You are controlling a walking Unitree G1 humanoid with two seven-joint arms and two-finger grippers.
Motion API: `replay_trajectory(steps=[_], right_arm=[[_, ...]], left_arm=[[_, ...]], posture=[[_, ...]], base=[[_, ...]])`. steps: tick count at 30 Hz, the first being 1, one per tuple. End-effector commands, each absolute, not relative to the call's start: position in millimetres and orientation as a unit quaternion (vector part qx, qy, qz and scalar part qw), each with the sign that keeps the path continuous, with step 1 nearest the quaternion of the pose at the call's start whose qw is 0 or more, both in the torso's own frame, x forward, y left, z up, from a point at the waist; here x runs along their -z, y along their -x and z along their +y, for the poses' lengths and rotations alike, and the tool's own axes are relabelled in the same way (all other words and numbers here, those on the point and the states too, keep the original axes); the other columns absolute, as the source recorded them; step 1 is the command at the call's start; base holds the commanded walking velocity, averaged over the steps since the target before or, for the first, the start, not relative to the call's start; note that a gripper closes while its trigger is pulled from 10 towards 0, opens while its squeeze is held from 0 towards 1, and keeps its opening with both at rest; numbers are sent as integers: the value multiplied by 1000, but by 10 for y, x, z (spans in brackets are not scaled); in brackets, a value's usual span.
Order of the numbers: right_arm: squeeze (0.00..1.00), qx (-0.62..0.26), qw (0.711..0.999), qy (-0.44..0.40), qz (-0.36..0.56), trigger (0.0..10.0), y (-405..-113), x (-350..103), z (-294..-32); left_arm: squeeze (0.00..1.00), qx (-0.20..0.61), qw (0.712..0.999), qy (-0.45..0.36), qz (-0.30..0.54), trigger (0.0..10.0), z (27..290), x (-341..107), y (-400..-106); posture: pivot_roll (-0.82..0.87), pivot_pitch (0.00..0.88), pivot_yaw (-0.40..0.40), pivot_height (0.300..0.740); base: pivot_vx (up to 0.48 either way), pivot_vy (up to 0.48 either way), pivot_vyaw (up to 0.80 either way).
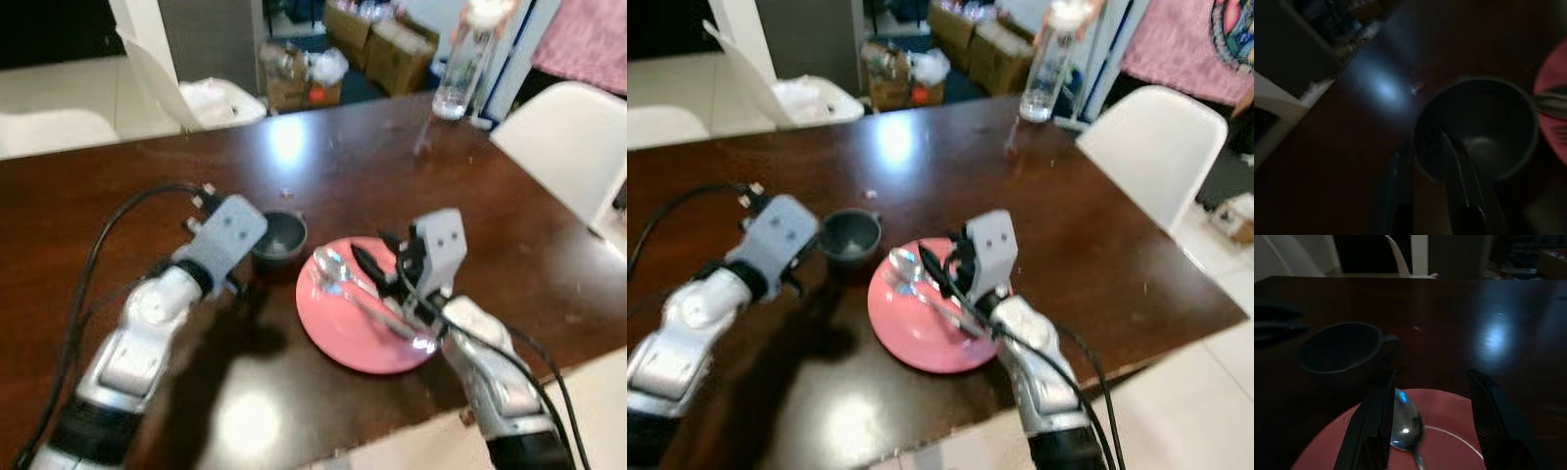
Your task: Setting the table
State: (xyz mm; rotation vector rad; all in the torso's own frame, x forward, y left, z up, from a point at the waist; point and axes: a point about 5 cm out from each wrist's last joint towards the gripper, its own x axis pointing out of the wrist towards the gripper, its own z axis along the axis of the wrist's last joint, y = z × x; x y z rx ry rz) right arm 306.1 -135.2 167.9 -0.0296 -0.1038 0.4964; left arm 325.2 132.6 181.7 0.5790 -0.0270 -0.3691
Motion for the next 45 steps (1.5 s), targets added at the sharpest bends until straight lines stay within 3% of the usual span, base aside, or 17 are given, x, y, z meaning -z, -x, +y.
replay_trajectory(steps=[1, 4, 11, 18, 32, 33, 34, 36, 37, 45], right_arm=[[0, -242, 969, 15, -51, 10000, -3024, -1665, -1377], [0, -239, 970, 14, -43, 10000, -2937, -1628, -1427], [0, -247, 966, 23, 65, 10000, -2786, -1214, -1488], [0, -240, 963, 51, 113, 10000, -2879, -1105, -1709], [0, -306, 939, 22, 153, 10000, -2874, -1061, -1729], [0, -305, 939, 17, 159, 7725, -2874, -1050, -1736], [0, -300, 939, 15, 166, 863, -2878, -1031, -1751], [0, -297, 938, 13, 176, 863, -2878, -1007, -1765], [0, -295, 937, 12, 184, 0, -2877, -986, -1778], [0, -299, 925, 41, 232, 0, -2828, -860, -1842]], left_arm=[[0, 203, 940, -273, -12, 10000, 1272, -1804, -3240], [0, 230, 947, -222, -19, 10000, 1352, -1929, -3206], [0, 205, 951, -230, -19, 10000, 1709, -2045, -3138], [0, 201, 955, -217, -22, 10000, 1750, -2089, -3052], [0, 222, 953, -201, -36, 10000, 1654, -2225, -2940], [0, 222, 954, -201, -35, 10000, 1648, -2222, -2940], [0, 223, 954, -199, -35, 10000, 1641, -2222, -2939], [0, 223, 954, -198, -35, 10000, 1635, -2221, -2937], [0, 224, 954, -197, -34, 10000, 1630, -2222, -2933], [0, 219, 956, -190, -35, 10000, 1617, -2232, -2938]], posture=[[-37, 73, 95, 740], [-33, 78, 104, 740], [-21, 85, 106, 740], [-14, 90, 94, 740], [-5, 89, 88, 740], [-6, 87, 88, 740], [-6, 86, 89, 740], [-6, 84, 90, 740], [-6, 84, 90, 740], [-11, 73, 83, 740]], base=[[0, 0, 0], [0, 0, 0], [0, 0, 0], [0, 0, 0], [0, 0, 0], [0, 0, 0], [0, 0, 0], [0, 0, 0], [0, 0, 0], [0, 0, 0]])
